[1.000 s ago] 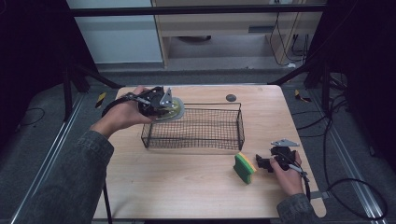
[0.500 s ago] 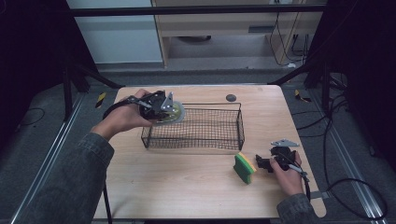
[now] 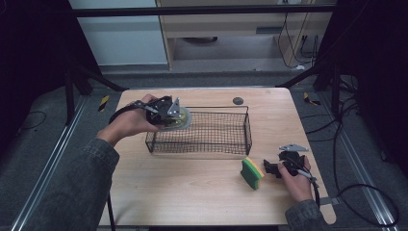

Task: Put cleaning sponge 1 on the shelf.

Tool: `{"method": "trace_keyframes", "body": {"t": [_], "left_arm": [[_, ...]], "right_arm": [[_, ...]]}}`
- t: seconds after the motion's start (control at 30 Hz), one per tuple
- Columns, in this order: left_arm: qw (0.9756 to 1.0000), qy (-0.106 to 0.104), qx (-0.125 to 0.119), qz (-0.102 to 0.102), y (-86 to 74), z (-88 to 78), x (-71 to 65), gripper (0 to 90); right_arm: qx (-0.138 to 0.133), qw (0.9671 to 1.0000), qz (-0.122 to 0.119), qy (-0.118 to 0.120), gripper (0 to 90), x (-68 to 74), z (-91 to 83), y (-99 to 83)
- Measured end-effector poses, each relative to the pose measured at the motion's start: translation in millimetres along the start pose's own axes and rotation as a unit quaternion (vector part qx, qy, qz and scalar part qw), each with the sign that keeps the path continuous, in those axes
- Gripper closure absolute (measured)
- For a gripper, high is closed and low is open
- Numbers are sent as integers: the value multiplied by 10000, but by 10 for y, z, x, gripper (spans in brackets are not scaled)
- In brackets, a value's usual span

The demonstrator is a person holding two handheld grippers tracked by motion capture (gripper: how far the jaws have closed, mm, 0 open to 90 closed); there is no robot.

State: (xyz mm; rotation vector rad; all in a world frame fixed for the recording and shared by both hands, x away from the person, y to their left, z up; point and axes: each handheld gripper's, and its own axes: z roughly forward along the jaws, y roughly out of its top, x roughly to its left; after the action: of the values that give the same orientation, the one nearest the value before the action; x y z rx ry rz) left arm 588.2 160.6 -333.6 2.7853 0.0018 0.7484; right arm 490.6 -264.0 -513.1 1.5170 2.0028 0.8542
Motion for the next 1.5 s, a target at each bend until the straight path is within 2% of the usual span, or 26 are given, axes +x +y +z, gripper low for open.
{"method": "trace_keyframes", "body": {"t": [0.23, 0.53, 1.5], "left_arm": [[10000, -31, -16, -11, -68, 6, -26, 706], [9999, -98, 101, 6, -95, 86, -34, 706], [9995, -230, 230, 40, -154, 250, -99, 705]], "right_arm": [[-9, 10000, 16, -5, 12, 6, -4, -2], [-9, 10000, 19, 0, 11, 8, -6, -4], [-8, 10000, 10, -2, 11, 8, -6, -4]]}}
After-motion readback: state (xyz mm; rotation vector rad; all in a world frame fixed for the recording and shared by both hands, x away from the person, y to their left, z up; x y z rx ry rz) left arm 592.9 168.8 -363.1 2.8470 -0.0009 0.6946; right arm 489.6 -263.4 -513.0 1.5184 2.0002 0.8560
